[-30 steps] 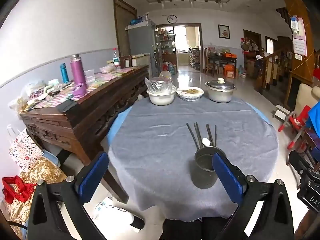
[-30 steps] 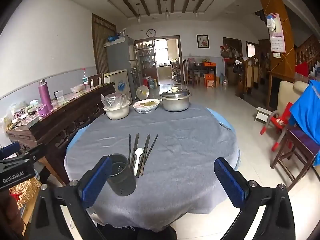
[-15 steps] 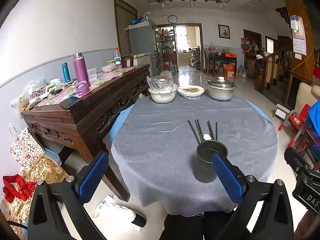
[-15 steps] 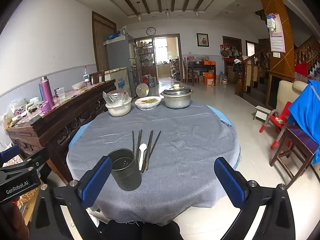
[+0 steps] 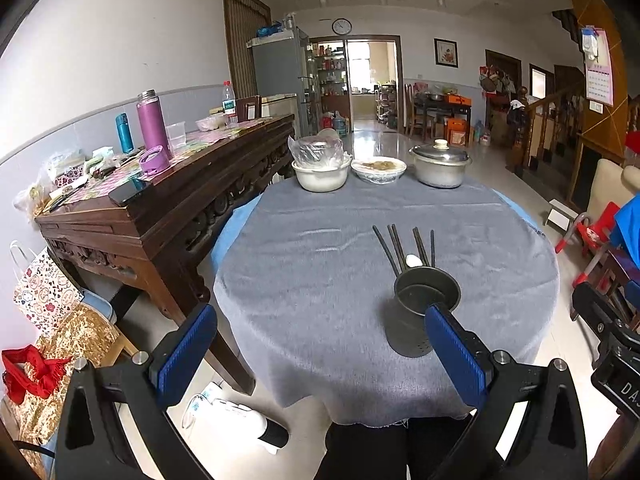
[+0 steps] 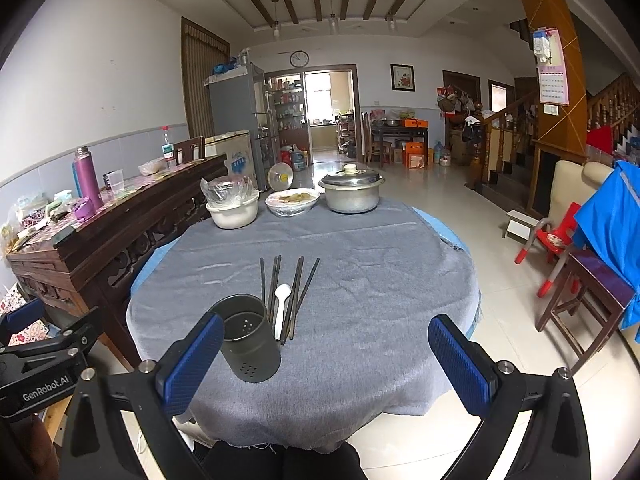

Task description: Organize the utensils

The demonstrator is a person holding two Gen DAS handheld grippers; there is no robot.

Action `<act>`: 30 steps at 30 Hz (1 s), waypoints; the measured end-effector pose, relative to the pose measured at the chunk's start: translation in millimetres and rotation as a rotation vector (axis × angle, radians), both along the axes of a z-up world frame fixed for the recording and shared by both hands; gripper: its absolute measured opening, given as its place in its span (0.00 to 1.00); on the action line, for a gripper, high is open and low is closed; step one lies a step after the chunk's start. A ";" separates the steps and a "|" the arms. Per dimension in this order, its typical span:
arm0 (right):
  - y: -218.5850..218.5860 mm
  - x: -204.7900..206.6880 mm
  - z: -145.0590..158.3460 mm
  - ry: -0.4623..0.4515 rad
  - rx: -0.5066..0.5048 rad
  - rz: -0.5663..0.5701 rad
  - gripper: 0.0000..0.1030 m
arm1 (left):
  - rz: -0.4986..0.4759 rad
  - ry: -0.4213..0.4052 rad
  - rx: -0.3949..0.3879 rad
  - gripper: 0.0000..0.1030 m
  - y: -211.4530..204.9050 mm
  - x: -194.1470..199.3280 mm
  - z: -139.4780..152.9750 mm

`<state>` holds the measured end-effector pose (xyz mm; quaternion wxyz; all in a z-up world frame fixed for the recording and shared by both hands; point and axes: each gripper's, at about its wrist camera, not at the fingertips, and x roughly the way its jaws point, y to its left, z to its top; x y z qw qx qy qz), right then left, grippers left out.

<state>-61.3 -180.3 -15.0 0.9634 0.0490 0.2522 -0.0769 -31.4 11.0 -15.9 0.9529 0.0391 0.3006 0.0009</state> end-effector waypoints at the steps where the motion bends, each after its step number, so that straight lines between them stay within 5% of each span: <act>1: 0.0 0.5 -0.2 0.001 -0.001 -0.001 1.00 | -0.001 0.004 0.004 1.00 0.0 0.3 -0.1; 22: -1.4 34.7 -1.1 0.034 0.015 0.001 1.00 | -0.011 0.031 -0.012 1.00 11.4 28.0 -10.9; 30: -30.8 105.5 5.9 0.115 0.145 0.064 1.00 | -0.116 0.130 -0.105 1.00 37.3 102.8 -4.9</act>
